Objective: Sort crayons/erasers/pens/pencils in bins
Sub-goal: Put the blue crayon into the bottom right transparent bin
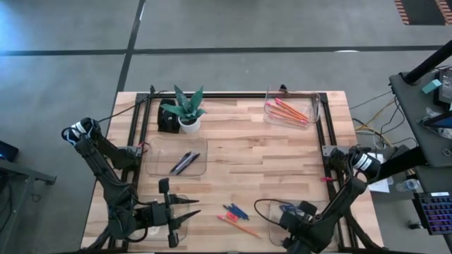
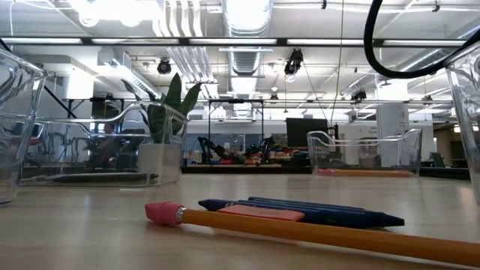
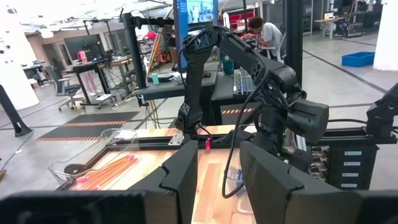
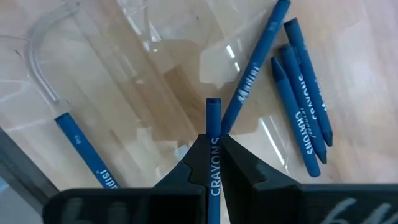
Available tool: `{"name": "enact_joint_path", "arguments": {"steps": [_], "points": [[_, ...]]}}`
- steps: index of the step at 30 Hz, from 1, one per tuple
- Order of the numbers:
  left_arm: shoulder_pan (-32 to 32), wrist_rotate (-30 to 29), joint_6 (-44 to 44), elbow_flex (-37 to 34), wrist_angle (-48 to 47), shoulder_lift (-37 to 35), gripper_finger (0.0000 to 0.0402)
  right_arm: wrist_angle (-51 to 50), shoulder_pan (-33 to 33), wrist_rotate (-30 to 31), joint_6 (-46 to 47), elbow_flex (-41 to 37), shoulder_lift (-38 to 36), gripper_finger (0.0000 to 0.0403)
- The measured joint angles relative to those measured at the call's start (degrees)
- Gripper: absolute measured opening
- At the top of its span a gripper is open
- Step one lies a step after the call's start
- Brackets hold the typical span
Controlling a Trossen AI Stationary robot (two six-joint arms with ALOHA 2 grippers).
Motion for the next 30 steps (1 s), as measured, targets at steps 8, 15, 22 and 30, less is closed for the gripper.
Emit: {"name": "enact_joint_path", "arguments": {"steps": [8,15,22,30], "points": [[0.00,0.00,0.02,0.00,-0.01,0.00,0.0107,-0.22,0.00,0.11,0.04,-0.05,-0.09,0.0052],[0.00,0.00,0.04,0.00,0.00,0.00,0.0107,-0.66,0.00,-0.27,-0.45,-0.19,-0.79,0.0092],[0.00,0.00,-0.02,-0.02,0.00,-0.02,0.0107,-2.06,0.00,0.39,3.37,-0.22,-9.21,0.0103],[-0.01,0.00,-0.21,-0.02,0.03,0.00,0.0107,0.78,-3.20,21.78,1.62,-0.17,-15.97,0.0105]]}}
